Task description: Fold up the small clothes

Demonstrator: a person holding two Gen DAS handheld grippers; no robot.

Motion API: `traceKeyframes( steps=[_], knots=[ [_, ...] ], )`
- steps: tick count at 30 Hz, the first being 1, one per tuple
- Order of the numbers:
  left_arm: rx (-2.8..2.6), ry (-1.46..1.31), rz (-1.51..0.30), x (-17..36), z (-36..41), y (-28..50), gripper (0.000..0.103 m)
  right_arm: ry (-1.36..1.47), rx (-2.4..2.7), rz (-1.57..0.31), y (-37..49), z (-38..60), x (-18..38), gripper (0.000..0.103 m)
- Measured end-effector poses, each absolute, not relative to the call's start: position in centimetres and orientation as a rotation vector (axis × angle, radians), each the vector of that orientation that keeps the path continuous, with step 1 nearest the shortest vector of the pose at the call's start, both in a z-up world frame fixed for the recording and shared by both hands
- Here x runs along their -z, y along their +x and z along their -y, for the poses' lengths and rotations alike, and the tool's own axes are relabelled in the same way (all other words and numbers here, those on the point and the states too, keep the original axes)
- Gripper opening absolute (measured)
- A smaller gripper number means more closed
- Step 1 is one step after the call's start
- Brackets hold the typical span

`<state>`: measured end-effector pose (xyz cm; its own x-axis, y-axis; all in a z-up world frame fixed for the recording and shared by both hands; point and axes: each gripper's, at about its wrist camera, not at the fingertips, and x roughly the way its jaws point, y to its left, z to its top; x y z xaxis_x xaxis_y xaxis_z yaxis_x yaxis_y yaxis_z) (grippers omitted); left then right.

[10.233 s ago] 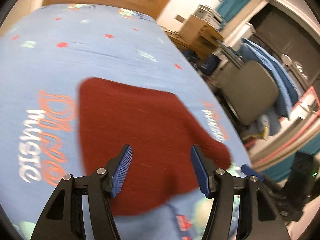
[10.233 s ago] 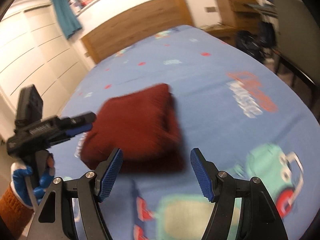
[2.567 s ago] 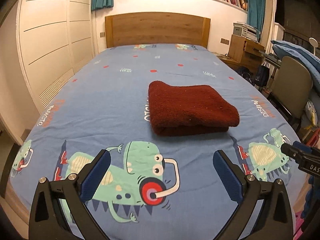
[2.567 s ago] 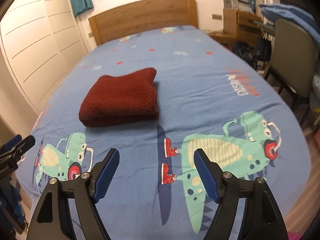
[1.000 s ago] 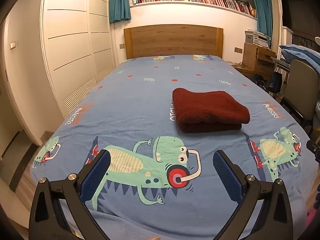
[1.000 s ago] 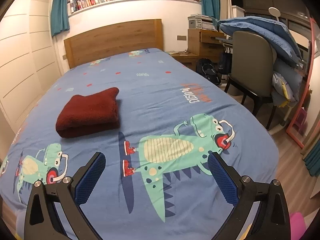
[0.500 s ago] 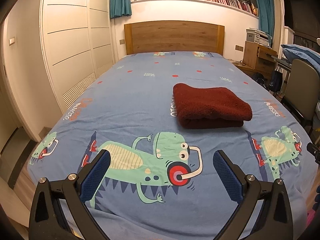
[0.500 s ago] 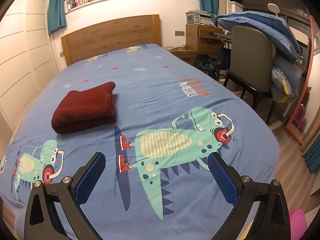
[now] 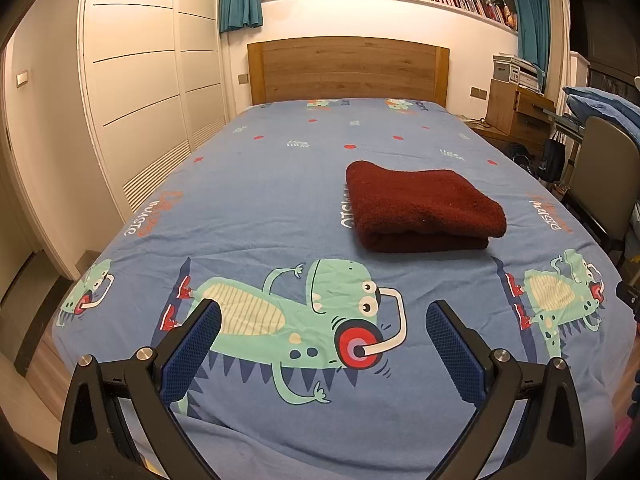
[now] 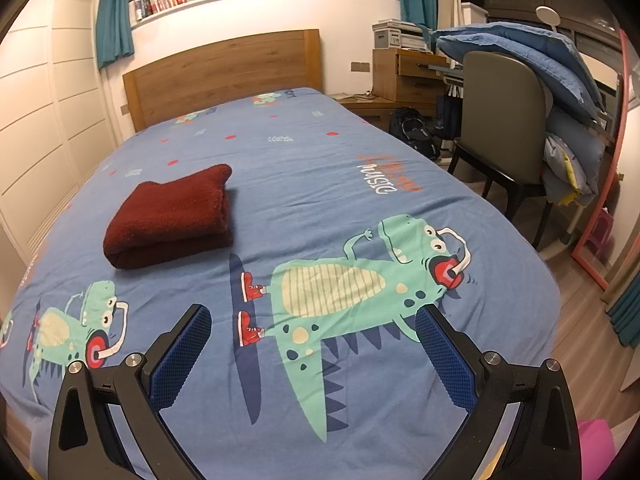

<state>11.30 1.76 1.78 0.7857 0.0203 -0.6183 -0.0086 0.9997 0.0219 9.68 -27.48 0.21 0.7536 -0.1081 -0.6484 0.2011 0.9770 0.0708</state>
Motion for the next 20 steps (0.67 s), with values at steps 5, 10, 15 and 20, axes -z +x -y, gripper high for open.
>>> traceKeyframes(
  steps=[5, 10, 15, 20],
  knots=[
    [-0.015, 0.015, -0.669, -1.7, -1.89, 11.38, 0.101, 0.142, 0.174, -0.692, 9.66, 27.52, -0.27, 0.102],
    [-0.013, 0.015, -0.67, -1.68, -1.94, 11.41, 0.101, 0.144, 0.177, -0.691, 9.51, 27.48, -0.32, 0.102],
    [-0.013, 0.015, -0.669, -1.69, -1.95, 11.41, 0.101, 0.144, 0.176, -0.691, 9.52, 27.48, -0.3, 0.102],
    [-0.01, 0.012, -0.672, -1.62, -1.87, 11.4, 0.101, 0.145, 0.177, -0.692, 9.51, 27.46, -0.28, 0.102]
  ],
)
